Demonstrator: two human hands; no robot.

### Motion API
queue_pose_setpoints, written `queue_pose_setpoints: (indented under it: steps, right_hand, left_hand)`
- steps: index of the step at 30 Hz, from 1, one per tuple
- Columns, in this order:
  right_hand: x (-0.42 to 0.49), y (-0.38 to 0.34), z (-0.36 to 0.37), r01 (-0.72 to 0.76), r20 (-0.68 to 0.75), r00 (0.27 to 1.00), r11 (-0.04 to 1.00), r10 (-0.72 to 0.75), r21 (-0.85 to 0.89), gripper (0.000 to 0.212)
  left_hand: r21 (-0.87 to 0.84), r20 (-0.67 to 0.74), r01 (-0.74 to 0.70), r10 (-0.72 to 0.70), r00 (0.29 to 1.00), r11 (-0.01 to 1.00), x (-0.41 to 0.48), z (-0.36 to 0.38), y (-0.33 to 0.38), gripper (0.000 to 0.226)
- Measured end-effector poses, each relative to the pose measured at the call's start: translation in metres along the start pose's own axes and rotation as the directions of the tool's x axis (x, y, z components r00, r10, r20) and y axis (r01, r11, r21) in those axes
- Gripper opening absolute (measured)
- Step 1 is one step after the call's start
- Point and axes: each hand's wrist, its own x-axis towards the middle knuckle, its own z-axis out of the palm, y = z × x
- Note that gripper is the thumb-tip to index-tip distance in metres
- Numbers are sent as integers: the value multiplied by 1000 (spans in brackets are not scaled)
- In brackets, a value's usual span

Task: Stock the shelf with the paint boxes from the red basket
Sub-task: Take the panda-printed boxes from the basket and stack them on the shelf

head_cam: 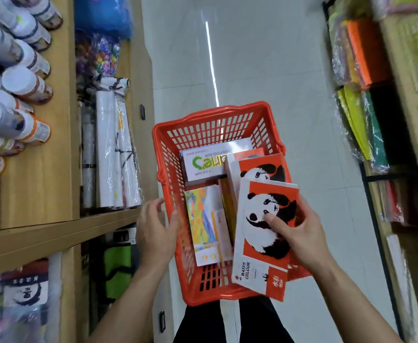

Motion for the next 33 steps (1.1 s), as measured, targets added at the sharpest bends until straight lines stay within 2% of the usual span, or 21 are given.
queue_pose_setpoints:
  steps: [2, 4, 5, 6, 7, 9, 11, 13, 16, 21, 26, 28, 33]
  right_hand:
    - [-2, -4, -33, -4, -75, 997, 999, 7, 36, 43]
    - [-1, 1, -58, -29, -119, 992, 997, 37, 70, 41]
    - [1, 5, -67, -43, -138, 989, 995, 55, 86, 39]
    - [3, 11, -75, -57, -151, 986, 994, 71, 96, 39]
    - [5, 16, -81, -73, -151, 985, 992, 89, 106, 39]
    - [7, 26, -88, -107, -118, 985, 986, 122, 124, 37]
    - [8, 38, -93, -137, -71, 986, 982, 147, 131, 40]
    - [10, 45, -96, -163, -44, 984, 973, 172, 163, 34]
    - [12, 54, -99, -193, -24, 979, 953, 204, 234, 31]
    - [12, 61, -98, -189, -24, 979, 947, 202, 260, 41]
    - [11, 67, -97, -185, -32, 979, 937, 203, 296, 34]
    - [10, 64, -95, -187, -27, 979, 937, 204, 294, 41]
    - [10, 58, -93, -172, -29, 981, 936, 189, 306, 43]
  left_hand:
    - [44, -120, -184, 188, 975, 982, -8, 7, 19, 29]
    - [-44, -33, -244, 243, 970, 969, -11, 31, 37, 28]
    - [-122, 79, -185, 195, 978, 975, -10, 49, 44, 29]
    - [-192, 215, -62, 103, 971, 979, -7, 68, 49, 34]
    - [-235, 362, 101, -10, 932, 967, -3, 86, 55, 42]
    - [-249, 582, 368, -165, 796, 896, 9, 114, 63, 66]
    - [-239, 652, 407, -165, 740, 882, 17, 136, 64, 78]
    - [-203, 654, 315, -111, 748, 927, 16, 151, 63, 74]
    - [-156, 669, 234, -72, 740, 960, 10, 161, 60, 82]
    - [-72, 688, 140, -53, 723, 988, 6, 167, 61, 84]
    - [-113, 622, 213, -98, 777, 970, -2, 168, 68, 82]
    - [-161, 604, 231, -90, 792, 960, -4, 167, 71, 79]
    - [-181, 593, 268, -112, 797, 946, -8, 161, 79, 73]
